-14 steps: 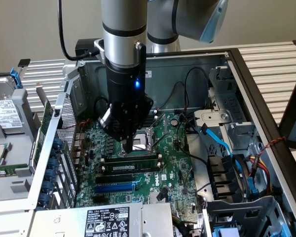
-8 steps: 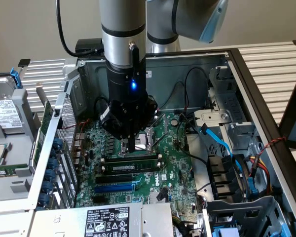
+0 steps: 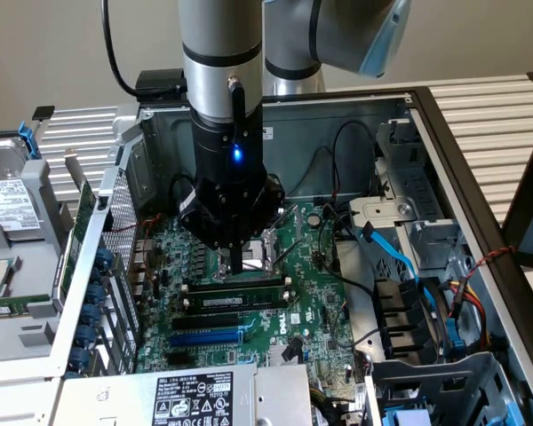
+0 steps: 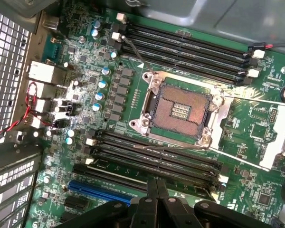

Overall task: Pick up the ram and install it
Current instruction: 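Press down the ram until it locks into place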

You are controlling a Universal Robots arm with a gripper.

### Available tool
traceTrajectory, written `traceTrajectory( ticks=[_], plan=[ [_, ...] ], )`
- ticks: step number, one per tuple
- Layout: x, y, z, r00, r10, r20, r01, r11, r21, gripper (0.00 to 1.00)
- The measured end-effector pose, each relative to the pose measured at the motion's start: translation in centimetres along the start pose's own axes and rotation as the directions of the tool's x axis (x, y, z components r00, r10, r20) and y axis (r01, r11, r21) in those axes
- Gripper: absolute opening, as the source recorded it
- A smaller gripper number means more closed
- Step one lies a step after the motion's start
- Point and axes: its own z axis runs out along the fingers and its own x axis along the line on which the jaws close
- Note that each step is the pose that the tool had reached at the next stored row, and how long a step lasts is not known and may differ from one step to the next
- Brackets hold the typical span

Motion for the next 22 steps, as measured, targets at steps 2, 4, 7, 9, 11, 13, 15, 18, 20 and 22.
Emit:
traceTrajectory(
  ticks=[2,4,7,9,11,13,15,18,20,22],
  plan=[
    [0.0,0.0,0.0,0.9997,0.025,-0.0006,-0.025,0.9997,-0.0001,0.11],
    [-0.01,0.0,0.0,0.9988,0.049,-0.001,-0.049,0.9988,0.0,0.11],
    [0.0,0.0,0.0,0.9965,0.083,-0.0016,-0.083,0.9965,0.0003,0.11],
    [-0.01,0.0,0.01,0.9943,0.107,-0.0019,-0.107,0.9943,0.0008,0.11],
    [-0.01,0.0,0.01,0.9916,0.129,-0.0022,-0.129,0.9916,0.002,0.11],
    [-0.01,0.0,0.01,0.9888,0.149,-0.0021,-0.149,0.9888,0.0038,0.11],
    [-0.01,0.0,0.01,0.9859,0.168,-0.0005,-0.168,0.9858,0.0071,0.11],
    [-0.01,0.0,0.0,0.9815,0.191,0.0045,-0.192,0.9814,0.0155,0.11],
    [-0.01,0.0,0.01,0.9796,0.201,0.0073,-0.201,0.9794,0.0175,0.11],
    [-0.01,0.0,0.0,0.9795,0.201,0.0073,-0.201,0.9794,0.0176,0.11]
  ],
)
